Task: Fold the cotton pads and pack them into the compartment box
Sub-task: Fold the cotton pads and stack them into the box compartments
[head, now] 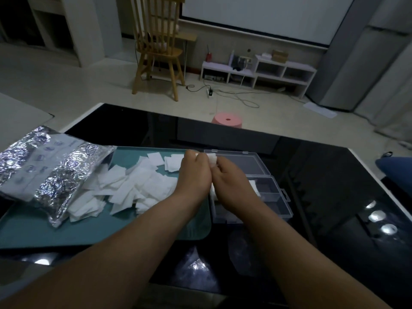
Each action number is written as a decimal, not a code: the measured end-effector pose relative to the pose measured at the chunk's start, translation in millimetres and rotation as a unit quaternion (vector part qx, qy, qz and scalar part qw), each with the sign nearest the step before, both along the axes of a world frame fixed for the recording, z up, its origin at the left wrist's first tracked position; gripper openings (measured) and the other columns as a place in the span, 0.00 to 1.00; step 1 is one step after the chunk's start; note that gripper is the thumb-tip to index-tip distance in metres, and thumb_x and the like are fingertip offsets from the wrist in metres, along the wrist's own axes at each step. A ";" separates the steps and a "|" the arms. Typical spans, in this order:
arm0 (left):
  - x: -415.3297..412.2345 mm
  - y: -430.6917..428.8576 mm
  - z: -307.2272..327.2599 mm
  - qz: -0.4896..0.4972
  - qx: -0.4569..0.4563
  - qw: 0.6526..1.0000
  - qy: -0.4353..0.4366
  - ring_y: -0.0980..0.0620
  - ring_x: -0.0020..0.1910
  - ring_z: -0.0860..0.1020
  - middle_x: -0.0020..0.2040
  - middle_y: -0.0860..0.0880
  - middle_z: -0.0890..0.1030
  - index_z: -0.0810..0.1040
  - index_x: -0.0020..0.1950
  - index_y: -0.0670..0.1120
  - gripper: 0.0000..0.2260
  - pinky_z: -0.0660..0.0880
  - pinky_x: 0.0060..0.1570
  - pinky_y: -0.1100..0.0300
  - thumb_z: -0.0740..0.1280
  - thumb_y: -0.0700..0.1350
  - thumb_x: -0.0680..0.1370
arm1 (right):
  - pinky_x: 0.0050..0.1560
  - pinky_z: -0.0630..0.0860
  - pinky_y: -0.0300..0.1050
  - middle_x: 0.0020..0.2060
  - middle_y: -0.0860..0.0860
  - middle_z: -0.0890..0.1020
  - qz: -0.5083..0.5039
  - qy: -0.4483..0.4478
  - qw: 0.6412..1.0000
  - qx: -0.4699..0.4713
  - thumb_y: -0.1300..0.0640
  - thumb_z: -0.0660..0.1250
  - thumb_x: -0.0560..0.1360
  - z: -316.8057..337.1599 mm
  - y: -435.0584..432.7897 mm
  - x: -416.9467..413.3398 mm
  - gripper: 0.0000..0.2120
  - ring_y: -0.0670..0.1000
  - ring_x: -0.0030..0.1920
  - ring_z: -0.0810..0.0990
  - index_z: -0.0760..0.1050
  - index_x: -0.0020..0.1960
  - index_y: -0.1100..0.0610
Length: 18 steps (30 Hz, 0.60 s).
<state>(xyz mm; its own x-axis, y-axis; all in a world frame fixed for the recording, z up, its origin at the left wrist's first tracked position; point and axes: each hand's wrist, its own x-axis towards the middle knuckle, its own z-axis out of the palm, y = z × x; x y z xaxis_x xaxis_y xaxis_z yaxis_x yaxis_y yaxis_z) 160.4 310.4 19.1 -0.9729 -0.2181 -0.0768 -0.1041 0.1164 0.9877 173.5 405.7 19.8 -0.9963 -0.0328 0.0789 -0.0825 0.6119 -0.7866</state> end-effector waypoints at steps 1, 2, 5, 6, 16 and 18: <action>-0.3 3.4 0.7 0.009 0.005 1.000 0.002 0.50 0.47 0.75 0.49 0.47 0.76 0.72 0.56 0.43 0.08 0.71 0.46 0.52 0.54 0.42 0.82 | 0.41 0.72 0.47 0.41 0.46 0.79 -0.014 0.000 1.000 -0.006 0.50 0.58 0.86 0.9 3.6 -1.1 0.10 0.46 0.41 0.77 0.74 0.48 0.50; -0.8 7.1 0.8 0.013 0.013 1.000 0.001 0.48 0.49 0.76 0.51 0.47 0.77 0.72 0.56 0.43 0.09 0.73 0.49 0.50 0.54 0.42 0.82 | 0.39 0.71 0.45 0.42 0.46 0.80 -0.024 0.002 1.000 -0.009 0.50 0.61 0.85 1.4 7.2 -1.6 0.08 0.45 0.41 0.77 0.74 0.50 0.50; -2.7 18.3 -1.3 -0.006 0.042 0.999 0.004 0.50 0.46 0.74 0.48 0.48 0.75 0.70 0.55 0.44 0.07 0.71 0.44 0.52 0.54 0.42 0.82 | 0.45 0.79 0.50 0.44 0.48 0.82 -0.029 -0.006 0.999 -0.042 0.50 0.66 0.83 2.9 19.6 -3.7 0.07 0.49 0.45 0.81 0.76 0.51 0.53; -4.2 21.8 -1.4 -0.021 0.042 0.999 0.010 0.50 0.46 0.74 0.48 0.49 0.74 0.70 0.56 0.45 0.07 0.69 0.42 0.54 0.54 0.42 0.82 | 0.46 0.80 0.51 0.44 0.49 0.82 -0.034 -0.007 0.998 -0.051 0.51 0.67 0.83 5.2 27.4 -6.6 0.06 0.50 0.45 0.82 0.76 0.51 0.53; -5.9 61.4 -49.9 -0.305 -0.424 0.830 0.194 0.46 0.68 0.74 0.68 0.48 0.78 0.76 0.69 0.49 0.18 0.69 0.66 0.49 0.61 0.46 0.79 | 0.52 0.82 0.59 0.47 0.51 0.82 -0.220 -0.022 0.974 0.043 0.53 0.72 0.78 -9.3 147.3 -17.8 0.06 0.52 0.46 0.82 0.76 0.51 0.52; -6.7 66.6 -54.8 -0.321 -0.461 0.807 0.179 0.45 0.65 0.75 0.66 0.48 0.79 0.77 0.66 0.50 0.16 0.68 0.65 0.48 0.61 0.47 0.79 | 0.51 0.82 0.57 0.46 0.49 0.82 -0.209 -0.024 0.974 0.088 0.52 0.72 0.78 -18.6 146.8 -22.6 0.06 0.51 0.46 0.82 0.76 0.51 0.51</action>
<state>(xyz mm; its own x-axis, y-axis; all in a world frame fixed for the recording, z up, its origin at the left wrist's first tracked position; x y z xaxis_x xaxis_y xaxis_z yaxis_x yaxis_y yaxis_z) 153.7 376.9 -35.7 -0.8316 0.5369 0.1422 0.5440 0.7360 0.4029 150.9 552.5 1.2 -0.9278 0.3678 0.0617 0.2373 0.7098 -0.6632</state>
